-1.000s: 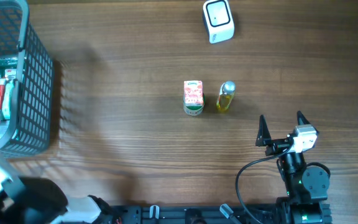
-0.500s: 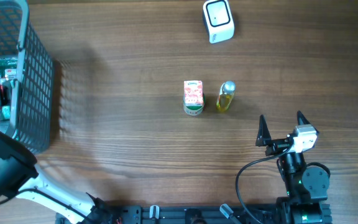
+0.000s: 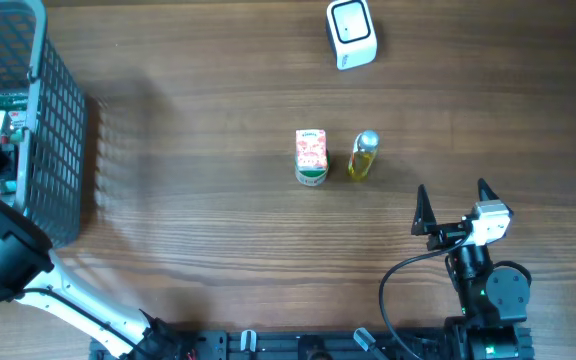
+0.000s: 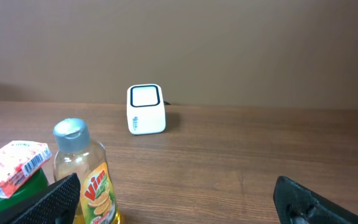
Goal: Scan the item barcode
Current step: 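Reach the left gripper into the basket and grasp the green 3M glove pack, then lay the green glove pack on the table with the left gripper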
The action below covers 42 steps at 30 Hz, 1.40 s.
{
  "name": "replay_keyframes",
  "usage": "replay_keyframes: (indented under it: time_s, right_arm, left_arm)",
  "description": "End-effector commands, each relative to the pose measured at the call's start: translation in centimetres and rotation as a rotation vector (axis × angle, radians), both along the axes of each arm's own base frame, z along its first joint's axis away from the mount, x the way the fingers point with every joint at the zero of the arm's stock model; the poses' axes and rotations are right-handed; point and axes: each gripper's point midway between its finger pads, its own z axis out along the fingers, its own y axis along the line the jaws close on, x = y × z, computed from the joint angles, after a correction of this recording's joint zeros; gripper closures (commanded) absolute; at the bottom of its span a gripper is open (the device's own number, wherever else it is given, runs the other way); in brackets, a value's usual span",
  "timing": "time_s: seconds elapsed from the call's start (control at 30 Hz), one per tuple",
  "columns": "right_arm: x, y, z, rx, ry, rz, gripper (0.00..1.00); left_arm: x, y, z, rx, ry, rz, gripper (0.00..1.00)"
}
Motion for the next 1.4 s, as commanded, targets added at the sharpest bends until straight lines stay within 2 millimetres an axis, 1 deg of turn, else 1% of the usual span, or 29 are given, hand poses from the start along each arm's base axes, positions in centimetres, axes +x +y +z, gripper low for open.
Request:
replay_keyframes:
  time_s: [0.0, 0.03, 0.1, 0.2, 0.23, 0.27, 0.3, 0.33, 0.4, 0.47, 0.57, 0.6, 0.63, 0.67, 0.7, 0.73, 0.8, 0.87, 0.9, 0.93, 1.0, 1.03, 1.07, 1.1, 1.13, 1.17, 1.2, 1.3, 1.37]
  right_arm:
    - [0.0, 0.0, 0.1, -0.012, -0.005, 0.002, 0.0]
    - [0.0, 0.0, 0.1, -0.012, -0.005, 0.002, 0.0]
    - [0.0, 0.0, 0.1, -0.012, -0.005, 0.001, 0.0]
    - [0.0, 0.0, 0.1, -0.012, -0.005, 0.001, 0.0]
    - [0.0, 0.0, 0.1, -0.012, -0.005, 0.001, 0.0]
    - [0.0, 0.0, 0.1, -0.011, -0.005, 0.001, 0.0]
    - [0.0, 0.0, 0.1, -0.012, -0.005, 0.002, 0.0]
    - [0.0, 0.0, 0.1, -0.012, -0.005, 0.001, 0.0]
    - [0.0, 0.0, 0.1, -0.012, -0.005, 0.001, 0.0]
    - [0.0, 0.0, 0.1, -0.012, -0.005, 0.002, 0.0]
    - [0.0, 0.0, 0.1, -0.011, -0.005, 0.001, 0.0]
    - [0.0, 0.0, 0.1, -0.012, -0.005, 0.002, 0.0]
    - [0.0, 0.0, 0.1, -0.012, -0.005, 0.002, 0.0]
    - [0.0, 0.0, 0.1, -0.012, -0.005, 0.001, 0.0]
    - [0.0, 0.0, 0.1, -0.012, -0.005, 0.001, 0.0]
    - [0.0, 0.0, 0.1, -0.012, -0.005, 0.002, 0.0]
    - [0.0, 0.0, 0.1, -0.012, -0.005, 0.002, 0.0]
    - [0.0, 0.0, 0.1, -0.012, -0.005, 0.002, 0.0]
    - [0.0, 0.0, 0.1, -0.011, -0.005, 0.001, 0.0]
    - [0.0, 0.0, 0.1, -0.012, -0.005, 0.002, 0.0]
    - [0.0, 0.0, 0.1, -0.012, -0.005, 0.001, 0.0]
    - [0.0, 0.0, 0.1, -0.012, -0.005, 0.002, 0.0]
    - [0.0, 0.0, 0.1, -0.012, -0.005, 0.001, 0.0]
    - [0.0, 0.0, 0.1, -0.011, -0.005, 0.001, 0.01]
    - [0.0, 0.0, 0.1, -0.011, -0.005, 0.001, 0.0]
    - [0.0, 0.0, 0.1, -0.012, -0.005, 0.001, 0.0]
    - [0.0, 0.0, 0.1, -0.012, -0.005, 0.001, 0.0]
    - [0.0, 0.0, 0.1, -0.012, -0.005, 0.002, 0.0]
    - [0.0, 0.0, 0.1, -0.012, -0.005, 0.001, 0.0]
  left_arm:
    - [-0.7, 0.4, -1.8, 0.005, 0.053, 0.003, 0.36]
    - [-0.7, 0.4, -1.8, 0.005, 0.054, 0.003, 0.42]
    - [-0.8, 0.2, -1.8, -0.005, 0.055, 0.01, 0.6]
    - [-0.8, -0.4, -1.9, -0.035, 0.052, 0.006, 0.66]
    - [-0.8, -0.4, -1.8, -0.034, 0.052, 0.006, 0.73]
    - [-0.8, -0.4, -1.6, -0.033, 0.05, 0.006, 0.75]
    - [-0.6, -0.3, -1.1, -0.027, 0.035, 0.03, 0.8]
    - [-0.5, -0.1, -0.4, -0.017, 0.018, 0.044, 0.82]
    - [-0.1, 0.1, 1.5, 0.008, -0.021, 0.059, 0.83]
    - [0.5, 0.7, 4.2, 0.043, -0.087, 0.108, 0.83]
    - [1.6, 1.2, 11.2, 0.132, -0.253, 0.163, 0.83]
    - [1.9, 1.0, 14.4, 0.175, -0.319, 0.156, 0.83]
    - [2.1, 0.8, 16.6, 0.205, -0.365, 0.157, 0.83]
    - [2.3, 0.4, 20.8, 0.267, -0.452, 0.15, 0.82]
    - [2.3, 0.0, 23.0, 0.3, -0.496, 0.143, 0.81]
    - [2.3, -0.6, 25.7, 0.339, -0.554, 0.136, 0.81]
    - [1.7, -2.5, 32.6, 0.404, -0.731, 0.164, 0.81]
    - [0.8, -4.6, 38.1, 0.432, -0.887, 0.191, 0.8]
    - [0.3, -6.0, 40.5, 0.441, -0.956, 0.191, 0.8]
    - [-0.2, -7.9, 42.8, 0.429, -1.028, 0.187, 0.8]
    - [-0.6, -12.2, 45.5, 0.351, -1.129, 0.161, 0.8]
    - [-0.7, -14.6, 46.1, 0.288, -1.161, 0.15, 0.8]
    - [-0.6, -16.8, 46.2, 0.227, -1.171, 0.132, 0.81]
    - [-0.4, -18.4, 45.9, 0.179, -1.167, 0.116, 0.82]
    - [0.0, -20.6, 45.3, 0.125, -1.148, 0.087, 0.83]
    - [0.5, -22.6, 44.4, 0.078, -1.115, 0.064, 0.83]
    - [0.9, -24.2, 43.3, 0.043, -1.075, 0.055, 0.83]
    - [2.2, -29.2, 37.9, -0.037, -0.877, 0.021, 0.83]
    - [2.6, -31.5, 34.5, -0.055, -0.748, 0.008, 0.83]
